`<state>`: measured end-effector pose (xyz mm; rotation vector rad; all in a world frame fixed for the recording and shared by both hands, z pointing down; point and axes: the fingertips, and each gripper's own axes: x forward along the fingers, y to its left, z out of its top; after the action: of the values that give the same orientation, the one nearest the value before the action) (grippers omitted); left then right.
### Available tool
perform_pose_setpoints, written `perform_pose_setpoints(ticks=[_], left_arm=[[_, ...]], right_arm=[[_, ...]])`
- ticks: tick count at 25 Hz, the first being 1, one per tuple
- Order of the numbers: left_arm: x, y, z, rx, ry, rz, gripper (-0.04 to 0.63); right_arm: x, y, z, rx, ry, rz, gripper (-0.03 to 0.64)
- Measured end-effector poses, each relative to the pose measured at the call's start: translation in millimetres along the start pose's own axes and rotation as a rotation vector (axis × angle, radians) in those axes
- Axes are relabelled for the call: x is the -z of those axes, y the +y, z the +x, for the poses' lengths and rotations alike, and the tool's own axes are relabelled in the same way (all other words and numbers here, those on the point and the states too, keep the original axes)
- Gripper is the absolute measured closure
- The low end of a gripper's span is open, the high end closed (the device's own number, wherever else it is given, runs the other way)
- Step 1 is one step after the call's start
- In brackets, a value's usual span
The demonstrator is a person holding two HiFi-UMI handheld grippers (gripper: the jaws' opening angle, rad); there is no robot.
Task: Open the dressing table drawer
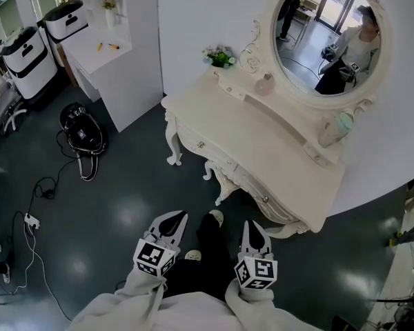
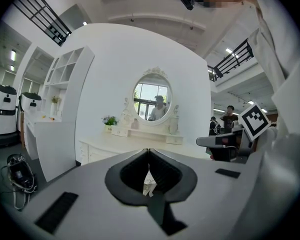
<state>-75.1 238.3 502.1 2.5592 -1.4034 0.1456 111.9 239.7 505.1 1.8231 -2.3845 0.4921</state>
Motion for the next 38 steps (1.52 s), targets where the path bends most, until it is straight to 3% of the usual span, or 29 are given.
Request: perform_pose_setpoints(ticks=[15, 26, 38], left_arm=[[-6, 50, 45, -0.064, 0.02, -0.019, 0.578], [-36, 100, 135, -0.074, 0.023, -0.015, 0.578], [-64, 127, 231, -0.052, 0.004, 0.011, 0.578]], right_arm=[[-9, 5, 79, -0.084, 0.054, 0.01, 0.578], [-46, -16, 184, -0.123, 0.065, 0.016, 0.577], [-93, -64, 254, -0.131, 0.005, -0.066, 0.577]])
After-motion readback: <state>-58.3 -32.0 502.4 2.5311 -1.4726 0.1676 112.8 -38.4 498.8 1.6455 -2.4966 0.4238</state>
